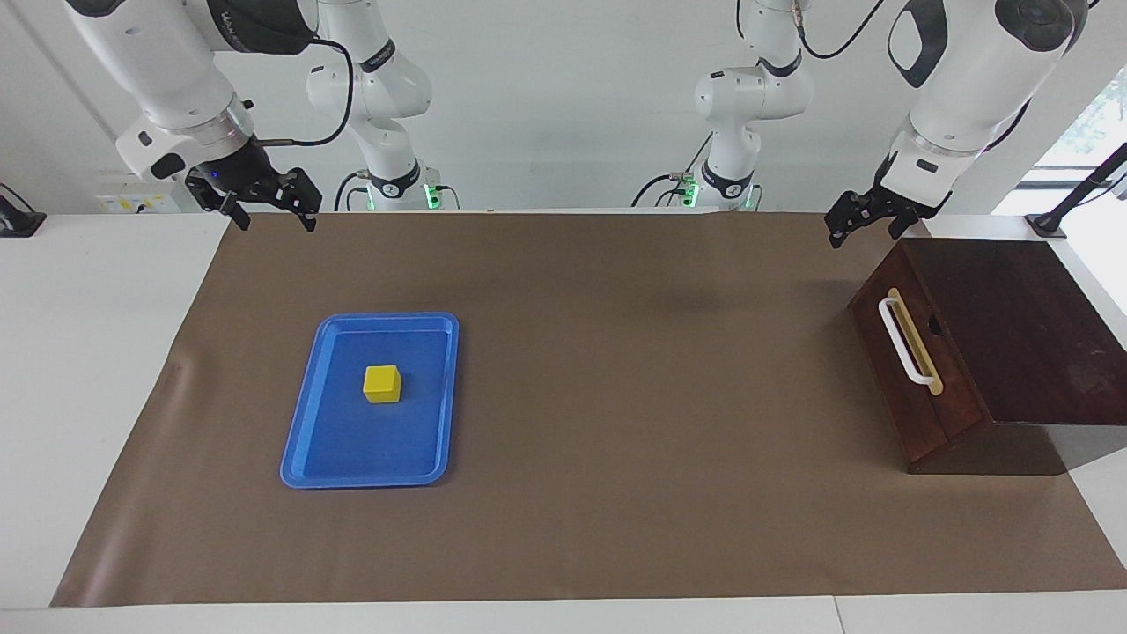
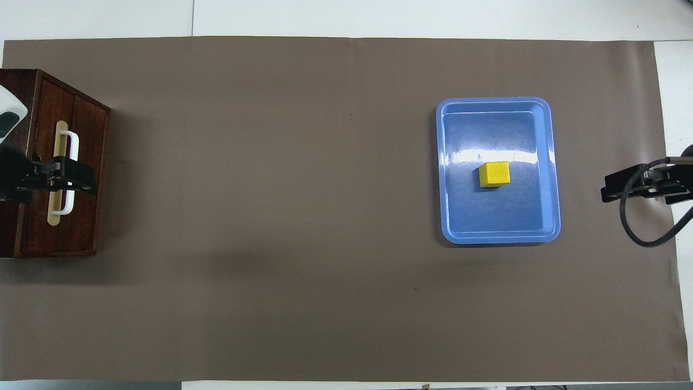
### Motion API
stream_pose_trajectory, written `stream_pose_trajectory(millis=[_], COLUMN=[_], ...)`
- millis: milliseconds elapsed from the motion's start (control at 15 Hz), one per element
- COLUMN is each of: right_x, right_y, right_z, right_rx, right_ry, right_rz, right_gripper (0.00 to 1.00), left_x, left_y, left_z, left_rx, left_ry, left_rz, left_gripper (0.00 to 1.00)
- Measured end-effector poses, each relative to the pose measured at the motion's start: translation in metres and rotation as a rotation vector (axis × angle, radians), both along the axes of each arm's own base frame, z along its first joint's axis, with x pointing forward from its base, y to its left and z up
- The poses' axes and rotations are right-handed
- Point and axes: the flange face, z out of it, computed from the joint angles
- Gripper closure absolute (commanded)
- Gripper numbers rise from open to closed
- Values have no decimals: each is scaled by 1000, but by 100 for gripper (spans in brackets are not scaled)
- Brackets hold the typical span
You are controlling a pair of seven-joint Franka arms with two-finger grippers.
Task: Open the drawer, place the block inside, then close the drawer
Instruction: 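Move the right gripper toward the yellow block in the blue tray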
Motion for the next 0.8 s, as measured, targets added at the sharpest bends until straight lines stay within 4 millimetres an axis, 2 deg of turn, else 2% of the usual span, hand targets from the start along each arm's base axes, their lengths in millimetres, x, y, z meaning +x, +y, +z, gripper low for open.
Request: stream_pose_trajectory(millis=[467,667,800], right_x=[0,4,9], right_y=[-3,-25,-36], right_z=[0,-2,-7], right_rx=[2,-1,-15], right_ry=[1,-35,-62], right_rz=[7,-44,-201], right_gripper=[0,0,0], left_x=[8,9,9], left_y=[-9,-11,-10], left_z=[6,7,7], left_rx=[-8,-74,-88], left_ry=[-76,-79,-79], left_rz=[-17,-7,-8], left_gripper=[0,0,0])
